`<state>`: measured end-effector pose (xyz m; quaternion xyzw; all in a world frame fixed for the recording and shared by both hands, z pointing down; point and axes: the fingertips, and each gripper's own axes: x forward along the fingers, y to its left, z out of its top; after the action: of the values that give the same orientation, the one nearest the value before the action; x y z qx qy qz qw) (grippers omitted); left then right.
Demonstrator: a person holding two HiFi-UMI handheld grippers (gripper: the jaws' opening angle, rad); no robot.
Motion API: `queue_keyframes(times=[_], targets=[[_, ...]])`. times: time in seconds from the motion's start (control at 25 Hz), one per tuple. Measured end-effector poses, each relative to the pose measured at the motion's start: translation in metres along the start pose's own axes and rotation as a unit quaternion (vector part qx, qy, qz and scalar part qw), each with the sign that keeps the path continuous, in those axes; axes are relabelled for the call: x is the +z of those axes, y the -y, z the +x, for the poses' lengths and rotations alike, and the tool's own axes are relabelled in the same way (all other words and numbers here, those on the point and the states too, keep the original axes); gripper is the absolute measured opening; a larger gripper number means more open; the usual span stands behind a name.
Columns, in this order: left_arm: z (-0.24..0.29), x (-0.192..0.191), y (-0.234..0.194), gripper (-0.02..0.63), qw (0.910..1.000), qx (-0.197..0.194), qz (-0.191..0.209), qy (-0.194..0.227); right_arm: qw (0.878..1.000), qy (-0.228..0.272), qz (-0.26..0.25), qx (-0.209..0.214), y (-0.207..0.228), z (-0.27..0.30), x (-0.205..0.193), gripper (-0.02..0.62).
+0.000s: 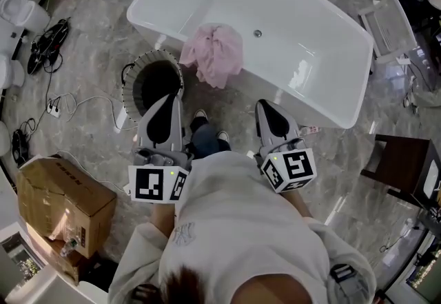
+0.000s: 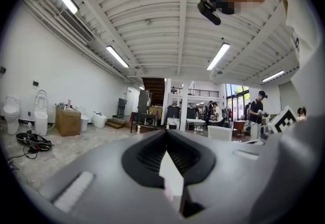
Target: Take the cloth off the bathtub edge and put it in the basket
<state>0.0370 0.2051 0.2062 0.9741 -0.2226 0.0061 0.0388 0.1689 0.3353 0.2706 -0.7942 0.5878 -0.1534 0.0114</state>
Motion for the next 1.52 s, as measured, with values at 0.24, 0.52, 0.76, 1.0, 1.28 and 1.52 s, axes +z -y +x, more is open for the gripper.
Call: queue_keyframes(times=[0.24, 0.52, 0.76, 1.0, 1.28, 1.52], targets=[[0.022, -0.004, -0.003, 0.049, 0.9999, -0.008, -0.006, -0.011, 1.0, -0.009, 0.009, -0.008, 0.012, 0.015, 0.001, -0.002], [0.057, -0.009, -0.027, 0.049, 0.9995, -0.011, -0.013, -0.025, 1.0, -0.022, 0.013, -0.015, 0.022, 0.052, 0.007, -0.002], [0.092, -0.01, -0.063, 0.049, 0.9991, -0.02, -0.017, -0.033, 0.999, -0.022, 0.02, -0.034, 0.024, 0.096, 0.019, -0.002], [0.129, -0.009, -0.105, 0.049, 0.9984, -0.037, -0.021, -0.037, 0.998, -0.024, 0.026, -0.054, 0.02, 0.142, 0.029, 0.0], [0.156, -0.013, -0.141, 0.049, 0.9975, -0.052, -0.026, -0.041, 0.996, -0.023, 0.028, -0.078, 0.015, 0.178, 0.033, -0.002], [0.16, -0.016, -0.159, 0.049, 0.9976, -0.043, -0.033, -0.042, 0.997, -0.03, 0.022, -0.074, 0.008, 0.196, 0.033, -0.002]])
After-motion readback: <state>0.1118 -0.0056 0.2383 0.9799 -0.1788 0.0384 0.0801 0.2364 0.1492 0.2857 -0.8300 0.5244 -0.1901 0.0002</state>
